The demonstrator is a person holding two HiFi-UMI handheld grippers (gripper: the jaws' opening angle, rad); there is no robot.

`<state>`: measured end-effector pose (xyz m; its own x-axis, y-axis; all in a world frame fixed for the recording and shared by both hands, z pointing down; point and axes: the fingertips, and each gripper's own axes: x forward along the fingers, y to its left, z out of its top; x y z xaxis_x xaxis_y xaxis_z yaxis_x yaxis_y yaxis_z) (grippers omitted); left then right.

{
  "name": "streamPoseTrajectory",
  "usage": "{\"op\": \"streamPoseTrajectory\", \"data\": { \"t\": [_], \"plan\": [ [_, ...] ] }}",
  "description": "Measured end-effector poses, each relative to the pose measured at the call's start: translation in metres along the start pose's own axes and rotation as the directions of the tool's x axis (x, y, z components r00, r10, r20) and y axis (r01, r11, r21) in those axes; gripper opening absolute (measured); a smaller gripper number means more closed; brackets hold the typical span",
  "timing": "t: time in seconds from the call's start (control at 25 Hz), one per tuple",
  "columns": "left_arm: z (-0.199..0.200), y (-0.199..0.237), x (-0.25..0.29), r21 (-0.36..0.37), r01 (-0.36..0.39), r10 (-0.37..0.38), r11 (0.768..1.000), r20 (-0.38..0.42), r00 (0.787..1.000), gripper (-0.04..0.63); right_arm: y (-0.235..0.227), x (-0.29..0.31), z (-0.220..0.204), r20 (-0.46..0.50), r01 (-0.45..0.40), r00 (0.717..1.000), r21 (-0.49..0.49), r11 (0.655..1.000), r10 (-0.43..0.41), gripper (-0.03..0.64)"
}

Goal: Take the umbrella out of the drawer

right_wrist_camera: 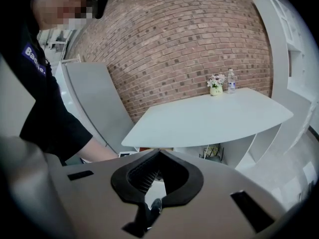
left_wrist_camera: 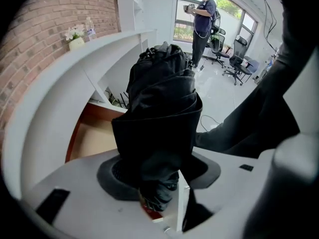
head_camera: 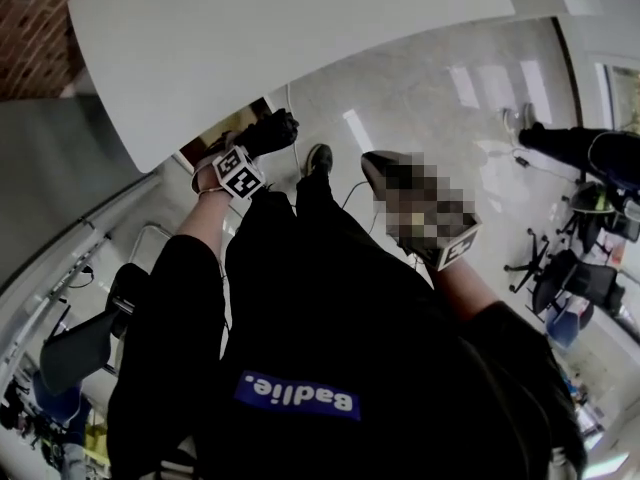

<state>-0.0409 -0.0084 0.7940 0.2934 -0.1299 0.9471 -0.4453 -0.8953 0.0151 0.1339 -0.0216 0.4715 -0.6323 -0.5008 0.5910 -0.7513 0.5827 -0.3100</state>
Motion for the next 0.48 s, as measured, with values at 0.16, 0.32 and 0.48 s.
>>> {"op": "streamPoseTrajectory", "data": {
  "t": [0.16,0.32,0.48],
  "plan": [
    [0.008,-0.009,-0.032,0.004,-0.014,0.014,1.000,0.033,0.999,0.225,0.008,0.006,0.017,0.039,-0.033,0.999,-0.028,0.999,0.034,0.029],
    [0.011,-0.019,-0.071,0.004,-0.027,0.027,1.000,0.035,0.999,0.225,0.019,0.004,0.039,0.089,-0.067,0.993,-0.054,0.996,0.072,0.028],
    [0.017,-0.014,-0.106,-0.027,-0.064,0.065,0.998,0.044,0.997,0.225,0.025,0.004,0.062,0.144,-0.100,0.983,-0.088,0.991,0.112,0.028]
  ]
}}
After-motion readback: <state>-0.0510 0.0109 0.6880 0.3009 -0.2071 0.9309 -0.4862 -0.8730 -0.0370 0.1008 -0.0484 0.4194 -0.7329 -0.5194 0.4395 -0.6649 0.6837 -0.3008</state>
